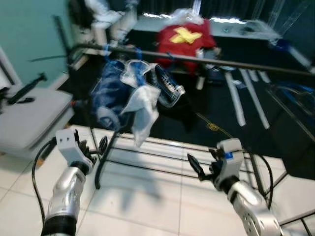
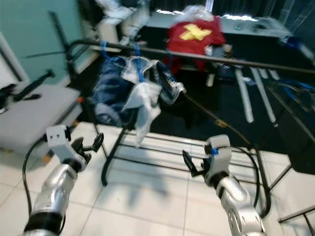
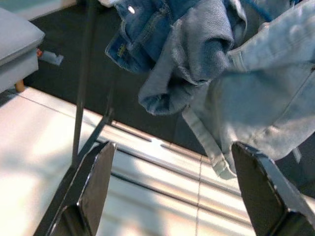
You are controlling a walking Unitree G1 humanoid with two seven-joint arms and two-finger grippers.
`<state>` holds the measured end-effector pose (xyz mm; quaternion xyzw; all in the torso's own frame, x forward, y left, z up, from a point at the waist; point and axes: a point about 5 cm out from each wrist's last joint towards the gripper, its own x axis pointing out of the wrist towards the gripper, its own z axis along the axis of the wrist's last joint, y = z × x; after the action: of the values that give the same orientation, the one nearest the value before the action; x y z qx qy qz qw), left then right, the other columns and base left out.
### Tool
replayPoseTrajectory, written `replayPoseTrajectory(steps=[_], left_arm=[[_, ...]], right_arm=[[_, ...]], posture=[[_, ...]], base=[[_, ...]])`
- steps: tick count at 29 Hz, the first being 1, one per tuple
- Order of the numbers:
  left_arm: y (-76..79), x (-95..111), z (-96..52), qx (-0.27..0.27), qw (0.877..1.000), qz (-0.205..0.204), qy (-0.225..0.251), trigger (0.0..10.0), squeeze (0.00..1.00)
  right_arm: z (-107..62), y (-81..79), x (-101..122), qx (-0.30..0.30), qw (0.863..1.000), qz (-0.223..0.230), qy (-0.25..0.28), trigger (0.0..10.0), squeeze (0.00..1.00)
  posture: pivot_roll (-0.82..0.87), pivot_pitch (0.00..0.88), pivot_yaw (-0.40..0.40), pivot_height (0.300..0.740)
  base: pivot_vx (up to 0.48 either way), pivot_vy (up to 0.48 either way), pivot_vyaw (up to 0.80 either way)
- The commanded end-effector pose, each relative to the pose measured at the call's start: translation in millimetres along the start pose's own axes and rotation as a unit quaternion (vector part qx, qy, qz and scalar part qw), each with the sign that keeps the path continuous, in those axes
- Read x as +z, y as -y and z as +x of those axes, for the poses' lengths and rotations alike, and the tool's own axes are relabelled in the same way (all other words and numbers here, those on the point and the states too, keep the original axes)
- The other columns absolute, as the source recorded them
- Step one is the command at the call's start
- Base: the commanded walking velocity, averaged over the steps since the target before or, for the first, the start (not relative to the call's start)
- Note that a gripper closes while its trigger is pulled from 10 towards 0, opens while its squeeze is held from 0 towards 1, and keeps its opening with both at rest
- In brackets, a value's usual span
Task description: Hang hanger
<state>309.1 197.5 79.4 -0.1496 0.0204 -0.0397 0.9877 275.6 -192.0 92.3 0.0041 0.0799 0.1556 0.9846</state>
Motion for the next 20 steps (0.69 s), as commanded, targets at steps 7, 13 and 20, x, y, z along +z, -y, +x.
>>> replayPoseTrajectory(steps=[7, 13, 20], left_arm=[[11.8, 5, 0.0, -0.029, 0.999, 0.016, 0.009, 10.0, 0.00], [18.8, 9, -1.3, -0.068, 0.997, 0.019, 0.017, 10.0, 0.00], [20.1, 9, -5.0, -0.073, 0.996, 0.034, 0.023, 10.0, 0.00]], right_arm=[[-1.9, 13.0, 6, -0.038, 0.999, 0.020, 0.015, 10.0, 0.00], [-8.4, 16.5, 3, -0.059, 0.997, 0.034, 0.021, 10.0, 0.00], [-9.4, 13.2, -2, -0.054, 0.998, 0.031, 0.016, 10.0, 0.00]], posture=[[-0.01, 0.005, -0.050, 0.740], [0.00, 0.024, -0.046, 0.740], [-0.01, 0.037, -0.040, 0.740]], base=[[0.000, 0.000, 0.32], [0.192, 0.000, 0.00], [0.324, 0.000, 0.00]])
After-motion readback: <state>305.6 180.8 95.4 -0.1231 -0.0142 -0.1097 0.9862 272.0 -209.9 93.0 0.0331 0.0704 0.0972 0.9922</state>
